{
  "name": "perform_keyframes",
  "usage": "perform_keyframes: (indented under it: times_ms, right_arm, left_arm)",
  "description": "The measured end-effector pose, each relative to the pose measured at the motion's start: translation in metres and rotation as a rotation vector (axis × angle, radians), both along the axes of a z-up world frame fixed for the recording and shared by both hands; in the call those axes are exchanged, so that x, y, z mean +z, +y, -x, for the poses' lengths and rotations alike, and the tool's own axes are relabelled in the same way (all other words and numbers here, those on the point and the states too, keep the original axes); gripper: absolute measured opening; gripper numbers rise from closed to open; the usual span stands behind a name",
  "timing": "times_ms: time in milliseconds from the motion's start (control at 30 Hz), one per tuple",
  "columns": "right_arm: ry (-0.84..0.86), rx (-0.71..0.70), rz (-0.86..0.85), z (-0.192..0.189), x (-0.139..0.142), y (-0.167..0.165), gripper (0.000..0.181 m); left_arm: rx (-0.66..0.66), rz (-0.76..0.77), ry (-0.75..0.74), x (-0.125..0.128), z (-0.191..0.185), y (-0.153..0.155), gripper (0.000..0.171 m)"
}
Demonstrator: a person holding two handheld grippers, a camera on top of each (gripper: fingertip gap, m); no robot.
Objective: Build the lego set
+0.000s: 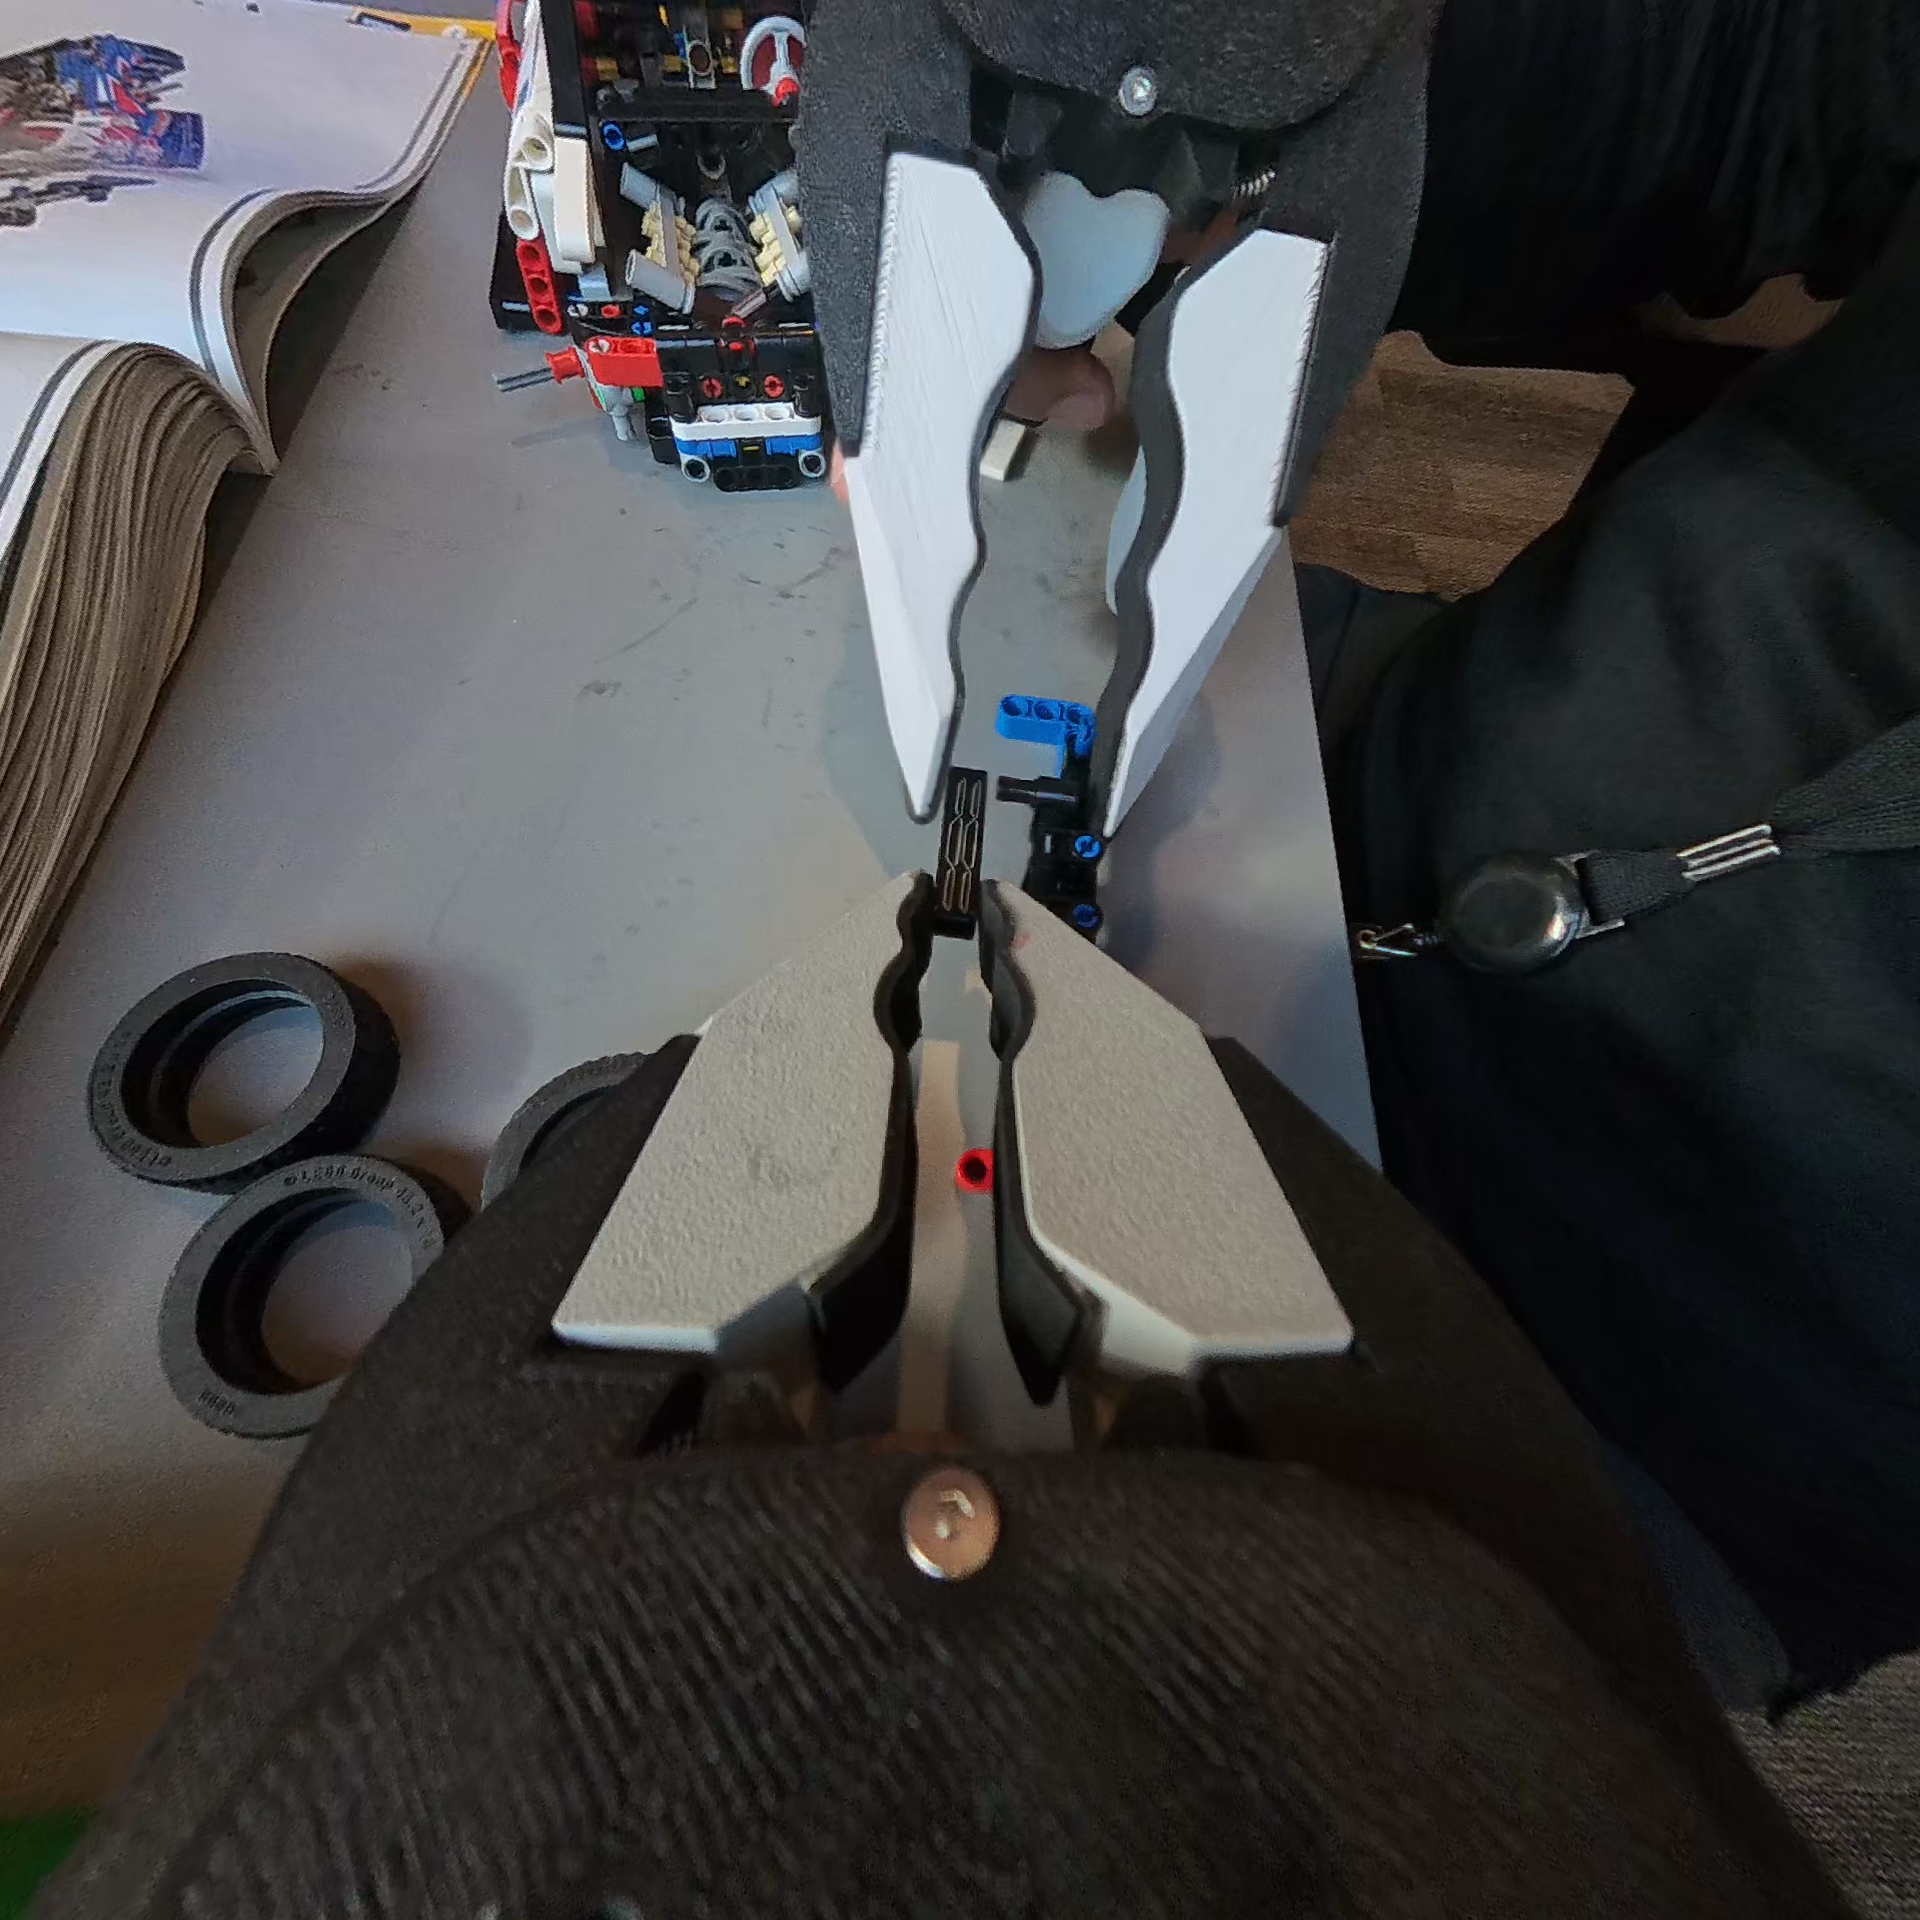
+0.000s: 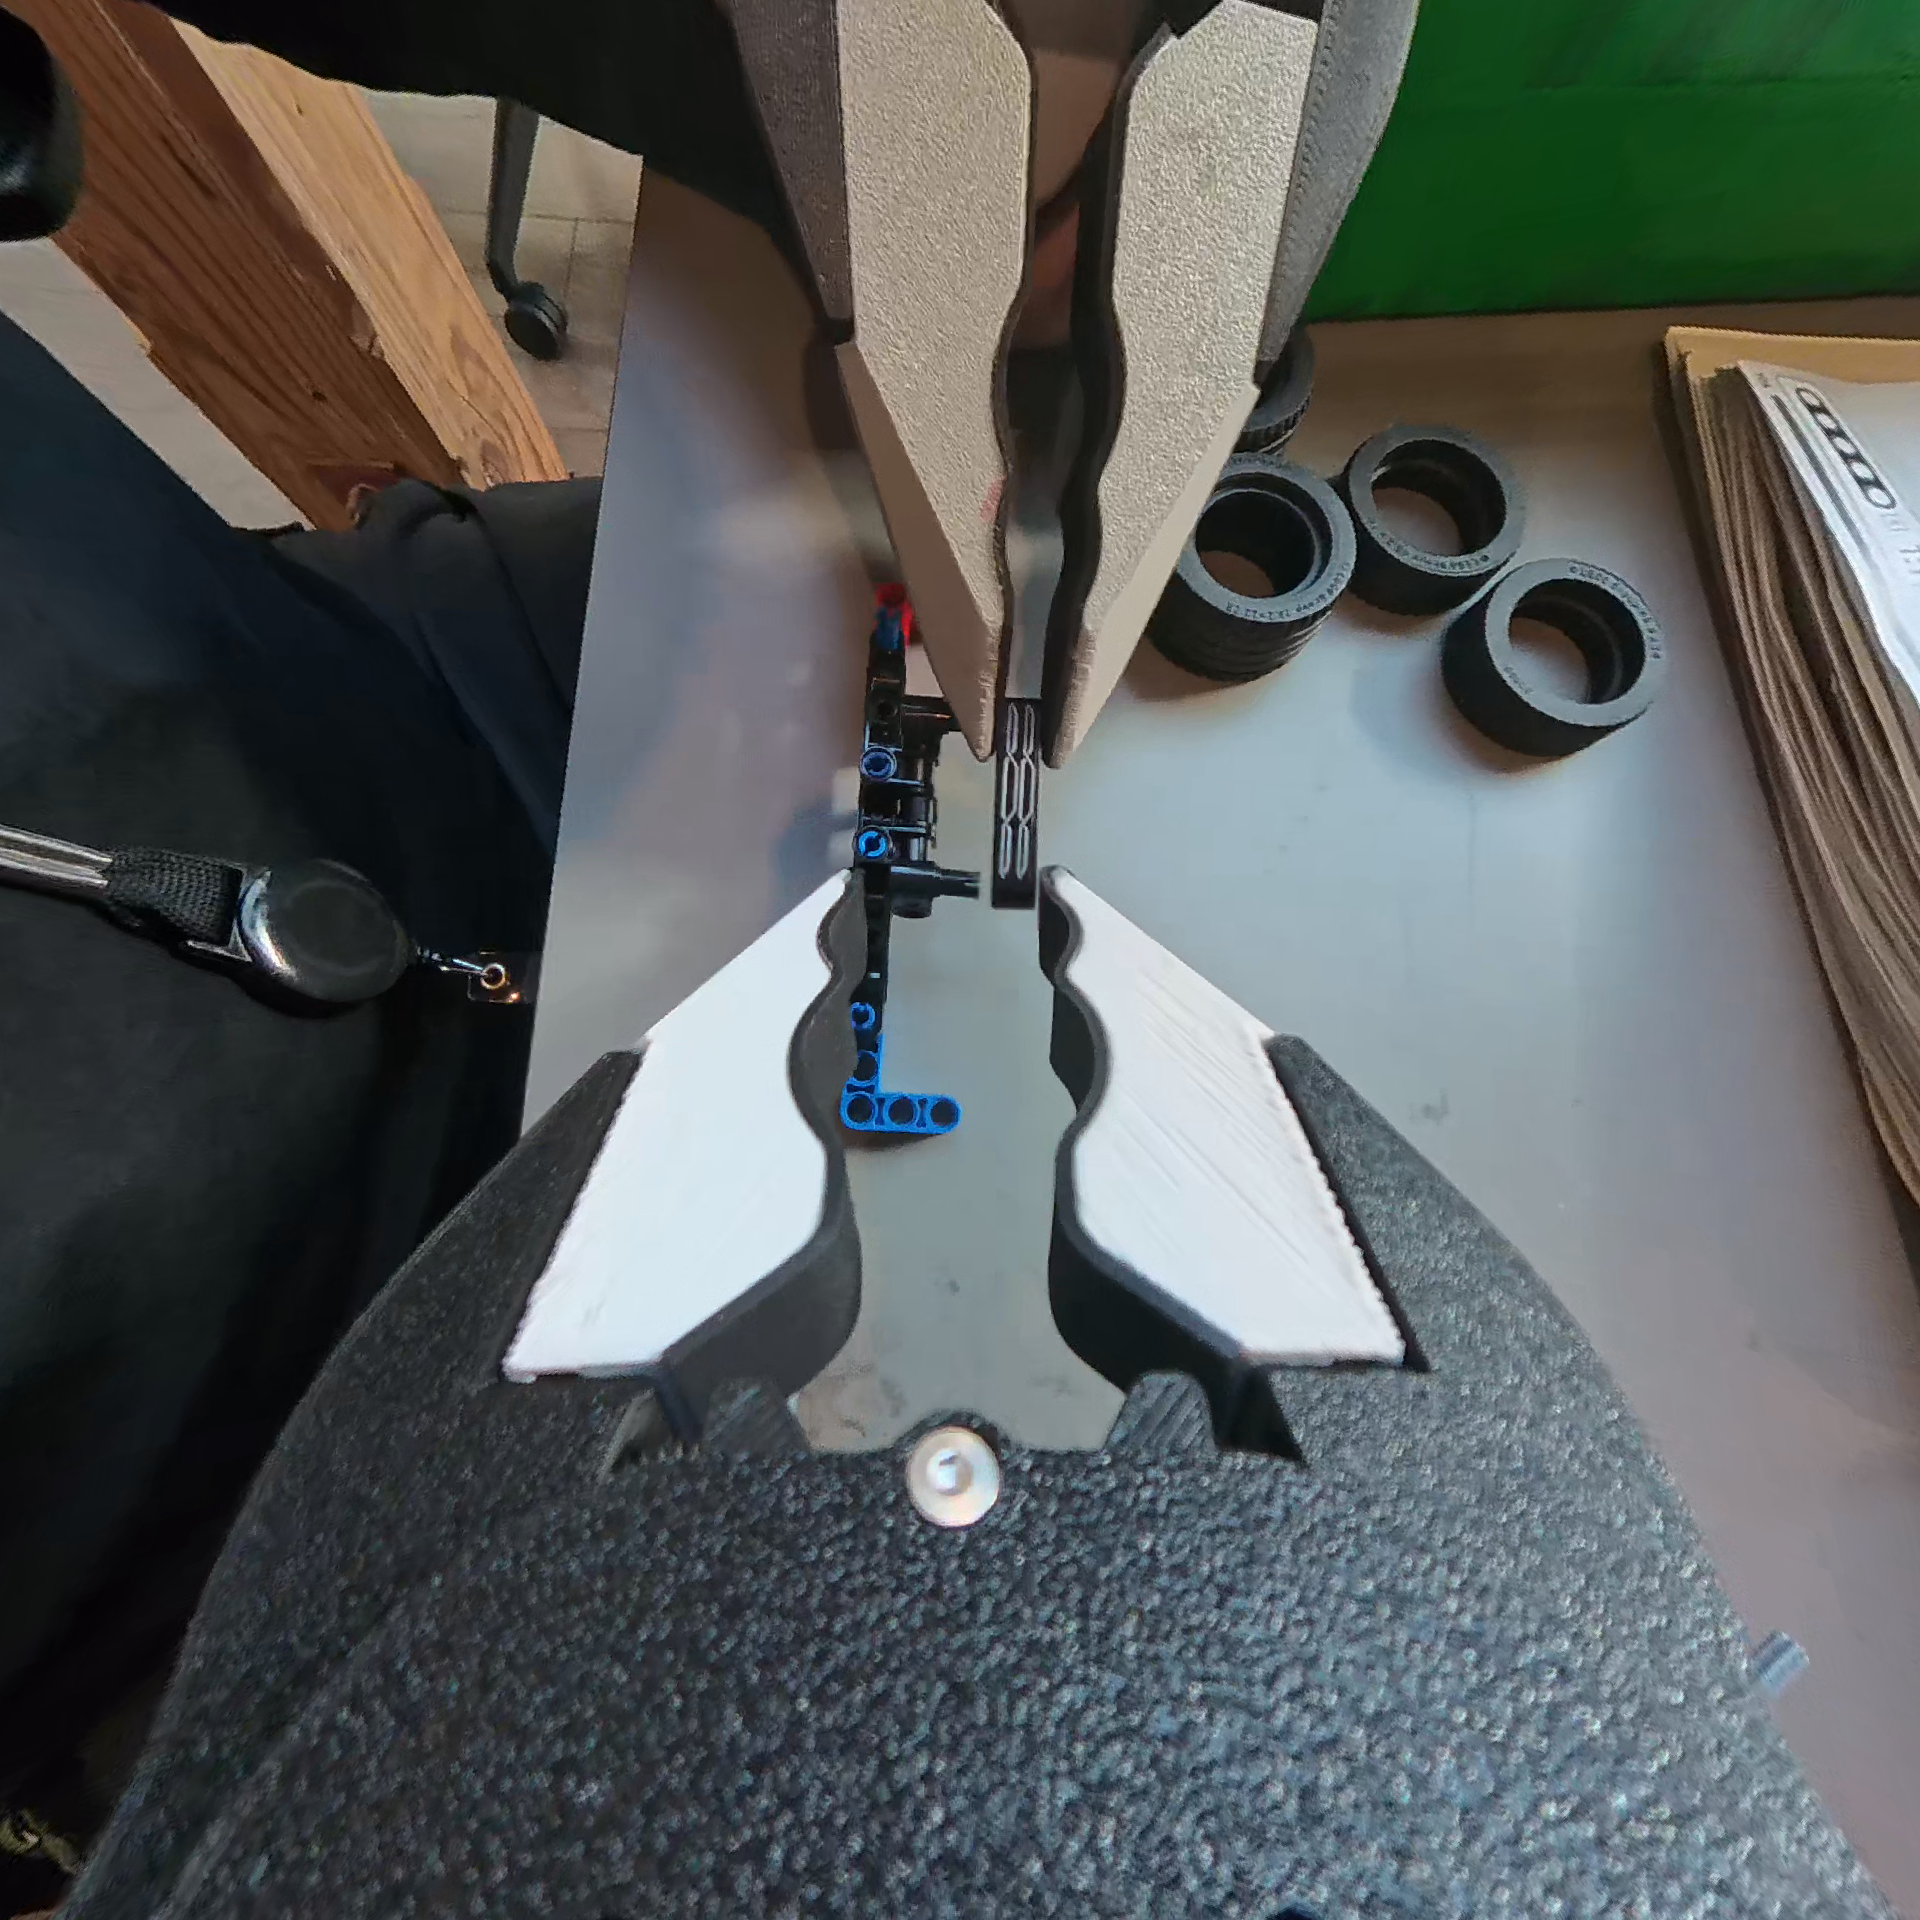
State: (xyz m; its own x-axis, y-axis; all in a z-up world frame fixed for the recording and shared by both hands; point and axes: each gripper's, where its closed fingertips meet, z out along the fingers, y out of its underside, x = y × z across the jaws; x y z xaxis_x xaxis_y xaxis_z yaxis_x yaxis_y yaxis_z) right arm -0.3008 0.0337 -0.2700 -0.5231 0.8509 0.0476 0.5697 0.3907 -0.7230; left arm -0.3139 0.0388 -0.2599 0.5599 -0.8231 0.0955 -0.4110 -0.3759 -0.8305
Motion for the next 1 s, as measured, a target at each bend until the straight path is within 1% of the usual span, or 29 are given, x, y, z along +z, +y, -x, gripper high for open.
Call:
perform_keyframes:
  times_ms: [67, 167, 333, 400, 567, 600, 667, 733, 800, 933, 1000]
  right_arm:
    - [0.0, 0.005, 0.004, 0.0, 0.0, -0.001, 0.033]
    - [0.006, -0.001, 0.01, 0.001, 0.0, 0.001, 0.025]
    - [0.021, 0.001, 0.017, 0.002, 0.004, 0.0, 0.026]
    - [0.02, 0.003, 0.02, 0.002, 0.005, -0.001, 0.032]
    - [0.018, 0.005, 0.027, 0.0, 0.009, 0.0, 0.038]
    - [0.011, 0.006, 0.038, -0.002, 0.01, 0.001, 0.042]
    - [-0.003, 0.008, 0.1, -0.008, 0.016, 0.003, 0.057]
    - [0.035, -0.018, 0.139, -0.006, 0.026, 0.007, 0.053]
    - [0.051, -0.005, 0.143, -0.004, 0.029, 0.004, 0.044]
    - [0.046, 0.004, 0.009, 0.003, 0.016, 0.002, 0.041]
    - [0.039, 0.004, -0.003, 0.005, 0.012, 0.001, 0.042]
  left_arm:
    - [0.001, -0.005, 0.004, 0.0, 0.0, 0.0, 0.005]
    - [-0.004, -0.015, 0.018, -0.001, -0.001, -0.001, 0.005]
    - [-0.002, -0.019, 0.009, 0.0, 0.0, -0.001, 0.005]
    - [0.009, -0.031, -0.006, 0.003, 0.001, 0.0, 0.005]
    - [0.039, -0.062, -0.011, 0.007, 0.007, -0.001, 0.006]
    - [0.042, -0.07, -0.015, 0.008, 0.008, -0.002, 0.006]
    - [0.044, -0.072, -0.031, 0.01, 0.01, -0.005, 0.006]
    - [0.053, -0.08, -0.048, 0.013, 0.011, -0.007, 0.006]
    - [0.058, -0.087, -0.051, 0.014, 0.011, -0.006, 0.006]
    - [0.052, -0.048, -0.033, 0.008, 0.01, -0.006, 0.006]
    - [0.052, -0.041, -0.018, 0.006, 0.009, -0.005, 0.006]
